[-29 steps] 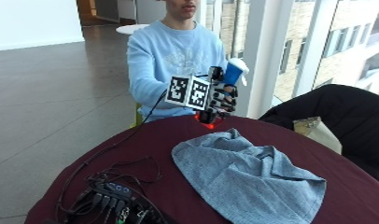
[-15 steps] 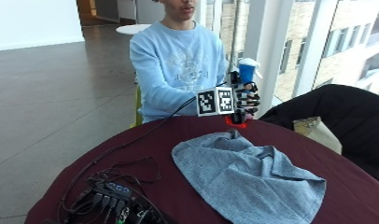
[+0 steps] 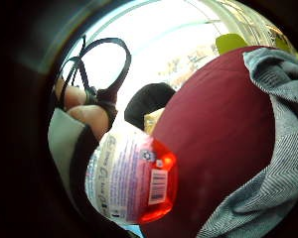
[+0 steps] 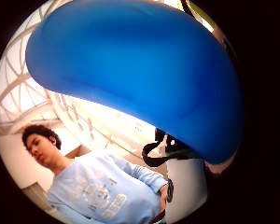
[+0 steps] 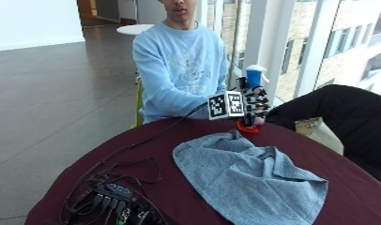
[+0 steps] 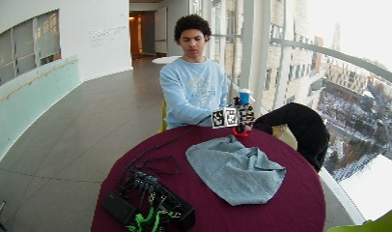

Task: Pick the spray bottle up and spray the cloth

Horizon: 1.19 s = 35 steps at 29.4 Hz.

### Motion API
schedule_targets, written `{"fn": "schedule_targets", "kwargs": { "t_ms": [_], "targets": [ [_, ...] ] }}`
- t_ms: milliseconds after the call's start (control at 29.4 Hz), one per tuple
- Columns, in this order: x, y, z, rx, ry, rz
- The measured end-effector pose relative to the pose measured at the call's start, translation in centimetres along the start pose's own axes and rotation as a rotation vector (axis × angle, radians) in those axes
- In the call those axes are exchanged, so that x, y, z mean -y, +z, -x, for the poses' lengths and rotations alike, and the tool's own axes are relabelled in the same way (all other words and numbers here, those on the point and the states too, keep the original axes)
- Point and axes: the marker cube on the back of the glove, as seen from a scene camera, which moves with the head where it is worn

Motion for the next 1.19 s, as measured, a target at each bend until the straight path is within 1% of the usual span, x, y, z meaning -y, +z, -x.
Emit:
{"fn": "schedule_targets", "kwargs": {
  "t_ms": [170, 340, 442, 748, 919, 1191],
  "targets": [
    [-0.2, 0.3, -0.4, -0.01, 0.009, 0.004],
    [-0.3, 0.4, -0.6, -0.012, 0.046, 0.059],
    [-0.7, 0.1, -0.5, -0.034, 0.055, 0.065],
    [-3.7, -4.6, 2.1, -0.205, 0.05, 0.068],
    [-7.1, -8.7, 4.4, -0.36, 0.054, 0.108],
    [-16.1, -16.6, 5.4, -0.763, 0.122, 0.139]
  ]
}}
